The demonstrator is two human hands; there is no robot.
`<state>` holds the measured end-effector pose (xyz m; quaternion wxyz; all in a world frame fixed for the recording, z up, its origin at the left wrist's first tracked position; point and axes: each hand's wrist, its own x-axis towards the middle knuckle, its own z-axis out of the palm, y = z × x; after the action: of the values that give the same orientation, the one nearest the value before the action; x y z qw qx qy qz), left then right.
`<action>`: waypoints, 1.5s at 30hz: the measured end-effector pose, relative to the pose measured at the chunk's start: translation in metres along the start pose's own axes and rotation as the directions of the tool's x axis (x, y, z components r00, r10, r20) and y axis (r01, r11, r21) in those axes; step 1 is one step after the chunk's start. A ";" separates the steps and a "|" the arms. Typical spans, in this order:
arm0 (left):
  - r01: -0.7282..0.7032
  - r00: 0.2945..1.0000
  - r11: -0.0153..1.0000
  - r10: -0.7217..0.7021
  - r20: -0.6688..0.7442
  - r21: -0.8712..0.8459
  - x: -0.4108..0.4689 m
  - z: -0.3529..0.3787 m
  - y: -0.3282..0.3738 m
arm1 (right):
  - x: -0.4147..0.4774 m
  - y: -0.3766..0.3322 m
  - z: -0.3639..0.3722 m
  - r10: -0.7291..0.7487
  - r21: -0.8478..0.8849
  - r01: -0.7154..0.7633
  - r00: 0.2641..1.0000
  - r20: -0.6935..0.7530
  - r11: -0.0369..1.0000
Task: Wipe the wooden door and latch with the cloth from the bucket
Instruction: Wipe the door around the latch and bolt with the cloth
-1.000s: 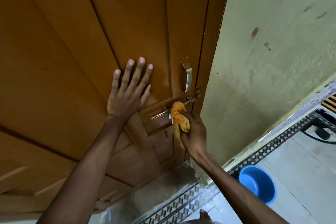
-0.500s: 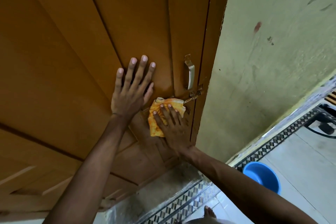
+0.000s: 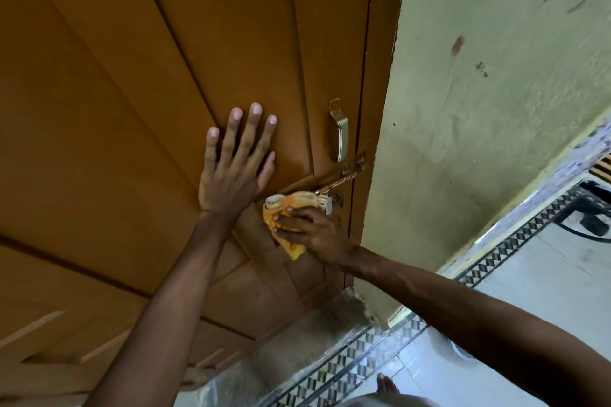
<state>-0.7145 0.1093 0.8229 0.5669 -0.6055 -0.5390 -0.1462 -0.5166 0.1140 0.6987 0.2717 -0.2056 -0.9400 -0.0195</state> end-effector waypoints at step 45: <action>-0.008 1.000 1.000 0.008 0.027 -0.021 0.000 -0.002 0.000 | 0.036 -0.065 -0.036 0.725 0.392 -0.695 0.682 0.095 0.602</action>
<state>-0.7139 0.1081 0.8236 0.5536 -0.6156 -0.5427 -0.1414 -0.5516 0.0630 0.7529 0.3271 -0.5014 -0.7529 0.2733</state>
